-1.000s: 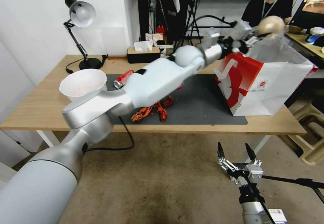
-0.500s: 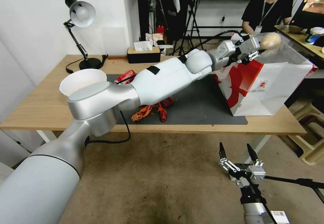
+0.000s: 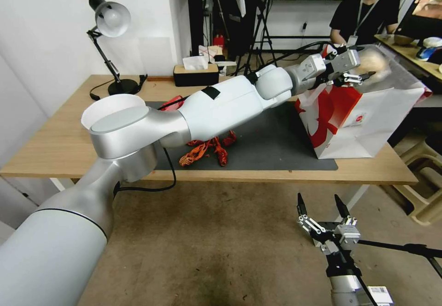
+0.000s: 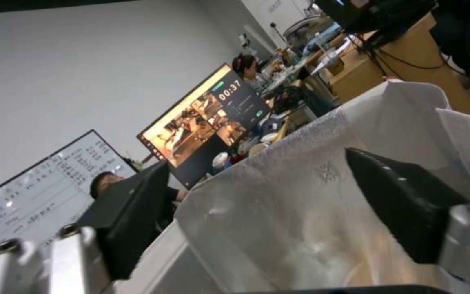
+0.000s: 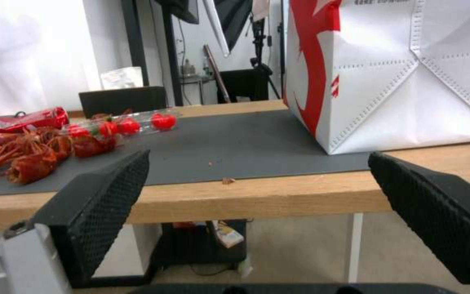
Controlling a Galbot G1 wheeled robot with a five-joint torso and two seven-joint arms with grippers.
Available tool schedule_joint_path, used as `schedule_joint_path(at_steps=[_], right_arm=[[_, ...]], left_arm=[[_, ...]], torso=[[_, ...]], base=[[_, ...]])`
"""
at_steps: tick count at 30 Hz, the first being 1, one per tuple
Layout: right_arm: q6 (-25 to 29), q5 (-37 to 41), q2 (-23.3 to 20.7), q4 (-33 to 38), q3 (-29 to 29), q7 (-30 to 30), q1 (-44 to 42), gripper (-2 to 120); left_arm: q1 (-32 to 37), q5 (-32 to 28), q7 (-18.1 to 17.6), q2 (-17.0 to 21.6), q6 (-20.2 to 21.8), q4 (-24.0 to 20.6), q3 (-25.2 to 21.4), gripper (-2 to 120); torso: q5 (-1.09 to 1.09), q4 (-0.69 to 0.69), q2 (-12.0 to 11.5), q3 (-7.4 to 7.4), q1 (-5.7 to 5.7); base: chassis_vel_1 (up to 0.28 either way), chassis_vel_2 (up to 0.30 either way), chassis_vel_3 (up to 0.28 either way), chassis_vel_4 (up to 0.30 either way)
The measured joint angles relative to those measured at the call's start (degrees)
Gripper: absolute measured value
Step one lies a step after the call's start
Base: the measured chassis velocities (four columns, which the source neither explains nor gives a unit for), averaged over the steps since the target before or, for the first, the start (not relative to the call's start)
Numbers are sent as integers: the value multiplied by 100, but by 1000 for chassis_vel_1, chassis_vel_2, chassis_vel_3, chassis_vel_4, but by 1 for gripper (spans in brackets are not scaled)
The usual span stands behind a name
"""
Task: Pick up the trash from the table and place it into the takeout bag.
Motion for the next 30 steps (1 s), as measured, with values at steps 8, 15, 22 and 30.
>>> schedule_joint_path(at_steps=[8, 15, 22, 30], right_arm=[[-6, 45, -17, -6, -3, 2, 14, 100], [-6, 66, -16, -7, -16, 0, 4, 100], [-111, 95, -17, 24, -75, 0, 34, 100], [-159, 110, -38, 8, -95, 4, 104, 100]], left_arm=[[-57, -64, -162, 4, 58, -15, 38, 100], [-68, -274, -573, 142, 152, -207, -67, 100], [62, -427, -1169, 440, 412, -426, -361, 100], [538, -591, -3033, 1096, 995, -1198, -696, 100]], torso=[[0, 1, 0, 0, 0], [0, 0, 0, 0, 0], [-1, 1, 0, 0, 0], [-2, 2, 0, 0, 0]], base=[[0, 0, 0, 0], [0, 0, 0, 0], [0, 0, 0, 0], [0, 0, 0, 0]])
